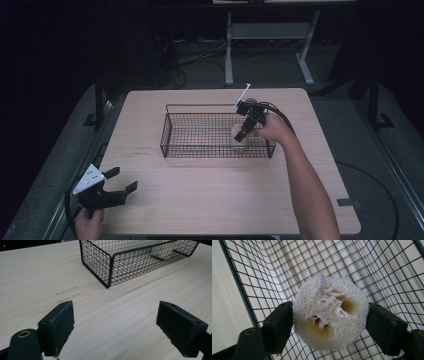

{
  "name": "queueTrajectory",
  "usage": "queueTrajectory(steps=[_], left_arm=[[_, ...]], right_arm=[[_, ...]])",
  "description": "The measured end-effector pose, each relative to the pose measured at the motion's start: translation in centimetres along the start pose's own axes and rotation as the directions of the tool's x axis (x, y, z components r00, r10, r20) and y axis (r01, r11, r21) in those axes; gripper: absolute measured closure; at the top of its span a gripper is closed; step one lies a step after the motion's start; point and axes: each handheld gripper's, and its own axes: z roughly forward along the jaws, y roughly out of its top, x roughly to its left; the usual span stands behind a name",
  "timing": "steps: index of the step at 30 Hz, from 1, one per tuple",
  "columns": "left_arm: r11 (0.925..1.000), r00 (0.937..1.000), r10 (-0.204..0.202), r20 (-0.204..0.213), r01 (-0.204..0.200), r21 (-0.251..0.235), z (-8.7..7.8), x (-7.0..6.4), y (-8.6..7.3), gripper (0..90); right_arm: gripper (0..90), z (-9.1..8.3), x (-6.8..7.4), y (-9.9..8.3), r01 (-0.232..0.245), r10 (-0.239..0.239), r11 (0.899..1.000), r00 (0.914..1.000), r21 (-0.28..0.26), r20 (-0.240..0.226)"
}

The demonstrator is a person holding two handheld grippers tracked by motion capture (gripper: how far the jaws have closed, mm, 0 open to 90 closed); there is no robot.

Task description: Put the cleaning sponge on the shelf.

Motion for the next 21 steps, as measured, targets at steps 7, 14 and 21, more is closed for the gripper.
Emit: queueTrajectory(steps=[7, 14, 21], left_arm=[[1.0000, 1.0000, 0.000, 0.001, 0.000, -0.003, 0.0, 0.0, 0.0, 13.9], [1.0000, 1.0000, 0.002, 0.000, -0.002, -0.004, -0.2, 0.0, 0.1, 14.0], [1.0000, 1.0000, 0.001, 0.002, -0.001, -0.006, -0.2, 0.0, 0.0, 13.9]], right_arm=[[18.6, -1.3, 0.3, -0.3, -0.006, 0.006, 1.000, 0.9999, -0.027, 0.014], [18.7, -3.0, 0.7, -0.8, -0.009, 0.010, 0.998, 0.9998, -0.057, 0.016], [18.8, -4.5, 1.4, -1.4, 0.004, -0.002, 0.997, 0.9996, -0.073, 0.029]])
